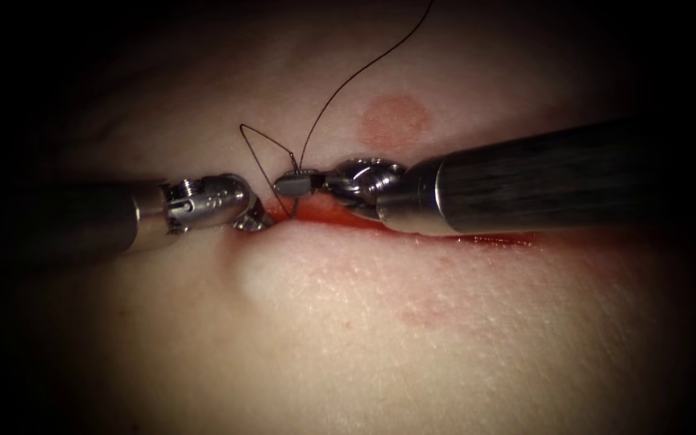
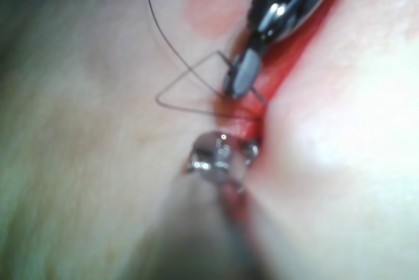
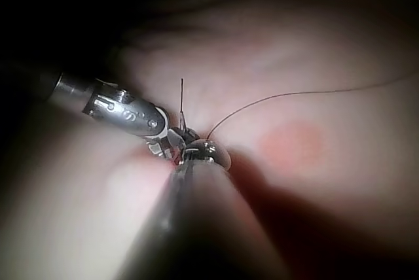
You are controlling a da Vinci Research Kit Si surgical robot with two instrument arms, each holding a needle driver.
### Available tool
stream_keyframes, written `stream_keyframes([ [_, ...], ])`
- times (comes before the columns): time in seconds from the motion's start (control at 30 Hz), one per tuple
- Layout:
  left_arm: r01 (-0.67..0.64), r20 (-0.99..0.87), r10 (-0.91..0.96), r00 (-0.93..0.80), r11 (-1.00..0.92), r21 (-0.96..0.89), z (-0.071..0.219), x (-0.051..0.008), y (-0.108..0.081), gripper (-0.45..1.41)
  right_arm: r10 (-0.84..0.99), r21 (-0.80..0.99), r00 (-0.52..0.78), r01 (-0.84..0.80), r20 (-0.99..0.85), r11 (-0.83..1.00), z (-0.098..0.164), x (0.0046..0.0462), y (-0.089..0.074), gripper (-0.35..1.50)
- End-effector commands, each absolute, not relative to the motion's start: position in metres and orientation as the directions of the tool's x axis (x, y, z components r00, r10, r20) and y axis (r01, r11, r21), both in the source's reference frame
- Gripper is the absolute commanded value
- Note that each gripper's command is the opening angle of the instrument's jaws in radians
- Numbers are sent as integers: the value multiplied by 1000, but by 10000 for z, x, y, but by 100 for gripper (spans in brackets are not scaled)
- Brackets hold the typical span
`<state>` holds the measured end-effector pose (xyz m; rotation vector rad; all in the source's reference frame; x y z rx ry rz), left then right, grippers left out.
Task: Wound Closure
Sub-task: Throw the needle through the bottom of the incision.
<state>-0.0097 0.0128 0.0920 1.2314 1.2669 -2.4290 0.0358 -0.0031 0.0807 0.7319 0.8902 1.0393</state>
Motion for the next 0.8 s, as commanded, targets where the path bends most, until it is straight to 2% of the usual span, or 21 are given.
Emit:
stream_keyframes([
  [0.03, 461, -722, 229, -652, -637, -618, 927, -103, 126, -35, 939, 857, 229, -397, -255, 329, 814, 363, -33, -35],
  [0.33, 465, -726, 226, -649, -637, -615, 927, -102, 126, -35, 950, 924, 189, -249, -248, 291, 814, 360, -30, -35],
  [0.53, 465, -726, 227, -649, -637, -615, 927, -102, 127, -35, 953, 930, 179, -234, -245, 283, 810, 360, -29, -35],
  [0.57, 465, -726, 227, -649, -637, -615, 927, -102, 127, -35, 945, 910, 203, -278, -257, 307, 809, 359, -28, -35],
  [0.8, 465, -726, 227, -649, -637, -615, 926, -102, 126, -35, 865, 809, 275, -318, -420, 494, 811, 356, -25, -35],
])
